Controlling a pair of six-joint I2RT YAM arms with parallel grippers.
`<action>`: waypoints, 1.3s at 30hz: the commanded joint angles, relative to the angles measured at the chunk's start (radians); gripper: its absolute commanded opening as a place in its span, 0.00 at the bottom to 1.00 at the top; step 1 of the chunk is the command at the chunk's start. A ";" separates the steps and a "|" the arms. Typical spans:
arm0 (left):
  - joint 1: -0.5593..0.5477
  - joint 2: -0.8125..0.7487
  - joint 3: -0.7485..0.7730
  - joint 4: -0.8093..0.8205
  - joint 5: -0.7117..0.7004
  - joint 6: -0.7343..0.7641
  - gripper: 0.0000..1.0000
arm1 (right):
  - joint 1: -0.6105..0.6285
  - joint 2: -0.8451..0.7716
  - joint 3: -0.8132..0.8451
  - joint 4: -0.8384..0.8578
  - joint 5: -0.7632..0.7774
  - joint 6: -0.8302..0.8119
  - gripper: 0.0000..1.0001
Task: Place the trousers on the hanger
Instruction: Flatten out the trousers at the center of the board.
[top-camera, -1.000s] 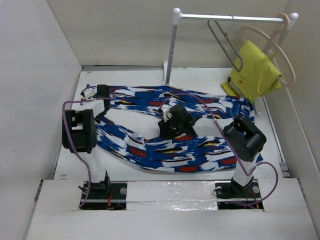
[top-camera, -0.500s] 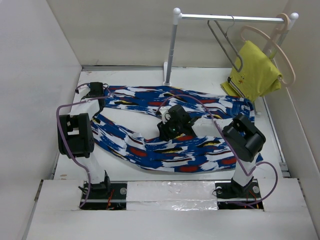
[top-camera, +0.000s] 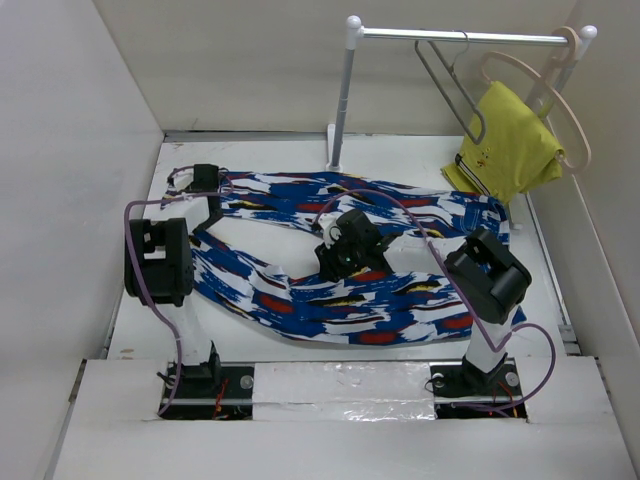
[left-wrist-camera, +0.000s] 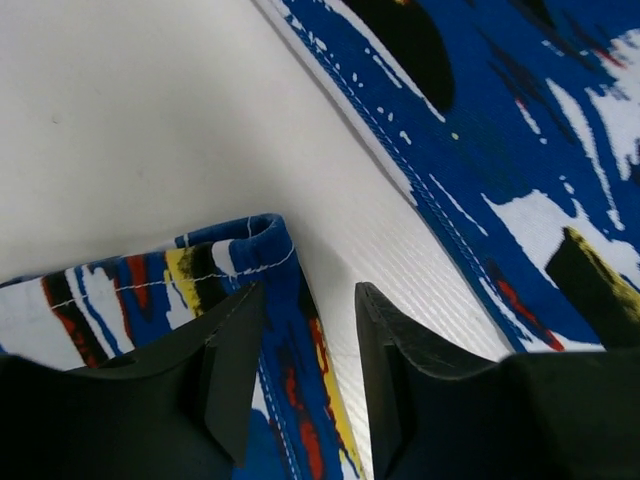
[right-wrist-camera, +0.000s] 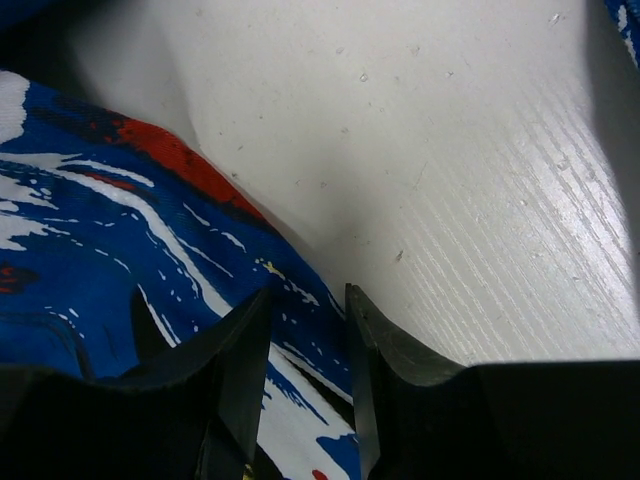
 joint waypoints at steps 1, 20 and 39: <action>0.004 0.044 0.045 -0.013 -0.016 -0.013 0.37 | 0.009 -0.028 0.024 -0.002 -0.003 -0.028 0.41; 0.026 0.052 0.085 -0.068 -0.094 0.025 0.00 | 0.028 -0.036 0.039 -0.045 -0.046 -0.059 0.07; 0.128 -0.071 0.123 -0.082 -0.341 0.034 0.00 | 0.064 0.036 0.269 0.102 0.208 0.033 0.00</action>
